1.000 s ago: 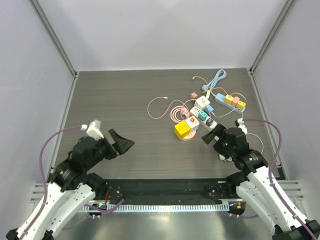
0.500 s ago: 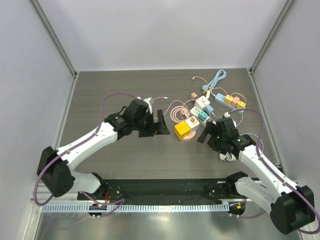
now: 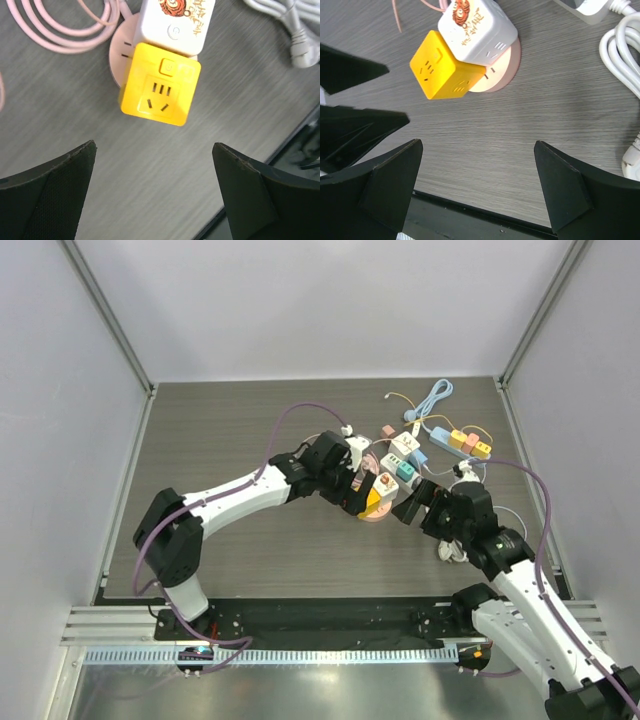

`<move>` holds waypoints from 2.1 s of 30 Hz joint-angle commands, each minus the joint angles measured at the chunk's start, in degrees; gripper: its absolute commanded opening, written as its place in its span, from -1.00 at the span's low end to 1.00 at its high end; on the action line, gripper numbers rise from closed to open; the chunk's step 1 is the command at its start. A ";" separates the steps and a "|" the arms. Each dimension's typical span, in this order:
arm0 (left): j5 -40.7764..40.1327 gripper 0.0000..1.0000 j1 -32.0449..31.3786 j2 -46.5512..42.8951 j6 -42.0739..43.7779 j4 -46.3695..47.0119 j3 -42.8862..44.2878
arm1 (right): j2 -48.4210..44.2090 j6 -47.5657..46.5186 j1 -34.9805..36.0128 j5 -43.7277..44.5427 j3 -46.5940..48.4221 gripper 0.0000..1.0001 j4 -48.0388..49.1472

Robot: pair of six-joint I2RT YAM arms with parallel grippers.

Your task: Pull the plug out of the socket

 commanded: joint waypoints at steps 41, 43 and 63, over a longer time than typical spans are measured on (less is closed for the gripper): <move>-4.83 -1.00 -1.81 0.12 -0.71 17.93 -8.72 | 3.75 7.54 -0.23 -9.06 -13.32 0.91 23.47; -3.87 -1.00 -1.81 -2.34 -2.73 19.34 -10.57 | 3.84 9.74 -0.23 -9.94 -14.81 0.86 27.16; 1.41 -1.00 -1.72 -11.67 -10.30 24.71 -18.04 | 13.06 27.92 -0.32 -15.47 -27.03 0.71 62.58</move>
